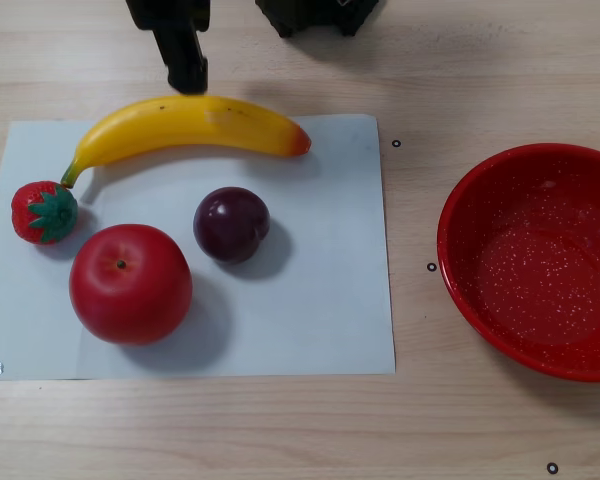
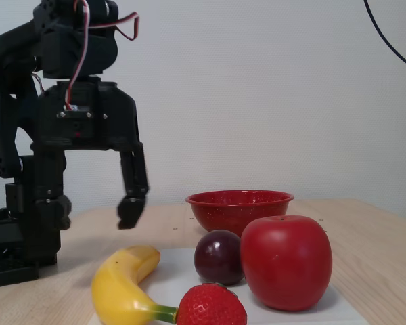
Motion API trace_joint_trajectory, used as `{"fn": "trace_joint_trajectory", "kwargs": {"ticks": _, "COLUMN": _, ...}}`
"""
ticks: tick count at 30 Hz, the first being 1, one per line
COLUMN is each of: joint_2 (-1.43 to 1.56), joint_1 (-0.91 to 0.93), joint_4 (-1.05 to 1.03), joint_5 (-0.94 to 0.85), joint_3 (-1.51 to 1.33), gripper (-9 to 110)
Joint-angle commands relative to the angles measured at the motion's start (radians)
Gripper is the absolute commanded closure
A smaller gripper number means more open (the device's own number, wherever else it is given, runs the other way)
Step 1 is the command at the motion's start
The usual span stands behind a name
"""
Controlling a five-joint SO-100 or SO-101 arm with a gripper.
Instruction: Grasp the banana and put it in the red bowl.
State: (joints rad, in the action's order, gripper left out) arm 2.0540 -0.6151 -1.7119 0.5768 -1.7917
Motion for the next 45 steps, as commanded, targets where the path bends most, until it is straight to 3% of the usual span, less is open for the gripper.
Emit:
{"fn": "trace_joint_trajectory", "kwargs": {"ticks": 1, "joint_2": 0.012, "joint_1": -0.014, "joint_4": 0.055, "joint_5": 0.012, "joint_3": 0.009, "gripper": 61}}
{"fn": "trace_joint_trajectory", "kwargs": {"ticks": 8, "joint_2": 0.002, "joint_1": 0.0, "joint_4": 0.215, "joint_5": 0.028, "joint_3": -0.123, "gripper": 48}}
{"fn": "trace_joint_trajectory", "kwargs": {"ticks": 16, "joint_2": -0.038, "joint_1": 0.023, "joint_4": 0.333, "joint_5": 0.025, "joint_3": -0.206, "gripper": 43}}
{"fn": "trace_joint_trajectory", "kwargs": {"ticks": 30, "joint_2": -0.133, "joint_1": 0.035, "joint_4": 0.426, "joint_5": 0.02, "joint_3": -0.216, "gripper": 45}}
{"fn": "trace_joint_trajectory", "kwargs": {"ticks": 45, "joint_2": -0.164, "joint_1": 0.046, "joint_4": 0.469, "joint_5": 0.021, "joint_3": -0.239, "gripper": 54}}
